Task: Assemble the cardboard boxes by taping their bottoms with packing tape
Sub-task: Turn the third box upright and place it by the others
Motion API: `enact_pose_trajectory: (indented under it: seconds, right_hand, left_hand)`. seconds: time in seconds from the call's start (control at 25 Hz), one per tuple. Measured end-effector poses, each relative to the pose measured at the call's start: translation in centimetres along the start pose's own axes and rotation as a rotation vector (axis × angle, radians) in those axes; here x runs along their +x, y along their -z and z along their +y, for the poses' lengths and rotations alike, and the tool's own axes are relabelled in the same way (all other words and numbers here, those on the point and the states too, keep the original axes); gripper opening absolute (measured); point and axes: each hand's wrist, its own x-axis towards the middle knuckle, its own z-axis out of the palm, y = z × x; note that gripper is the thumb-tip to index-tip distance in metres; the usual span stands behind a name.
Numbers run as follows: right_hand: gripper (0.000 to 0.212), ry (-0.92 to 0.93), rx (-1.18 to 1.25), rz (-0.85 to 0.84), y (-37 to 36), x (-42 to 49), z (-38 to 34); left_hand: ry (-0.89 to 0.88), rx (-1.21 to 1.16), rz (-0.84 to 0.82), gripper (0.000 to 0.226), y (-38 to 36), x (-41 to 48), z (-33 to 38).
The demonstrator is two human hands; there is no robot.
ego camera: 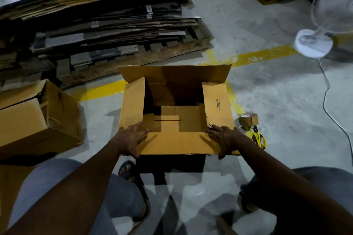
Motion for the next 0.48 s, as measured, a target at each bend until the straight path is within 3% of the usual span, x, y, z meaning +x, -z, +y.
enact_pose_trajectory:
  seconds: [0.12, 0.24, 0.36, 0.48]
  right_hand:
    - [0.092, -0.011, 0.153, 0.137, -0.1, -0.3, -0.1]
    - [0.061, -0.106, 0.120, 0.405, 1.1, -0.1, 0.7]
    - [0.056, -0.210, 0.019, 0.611, 1.9, 0.5, 1.0]
    - [0.062, -0.342, 0.092, 0.810, 1.9, 2.6, 1.6]
  left_hand:
    - [-0.007, -0.065, -0.045, 0.114, -0.1, 0.2, 0.4]
    - [0.051, -0.057, 0.023, 0.081, 1.2, 0.9, 0.2]
    - [0.143, -0.057, 0.325, 0.045, 3.3, 2.2, -0.5]
    - [0.187, -0.130, 0.470, 0.042, 3.2, 4.8, -1.4]
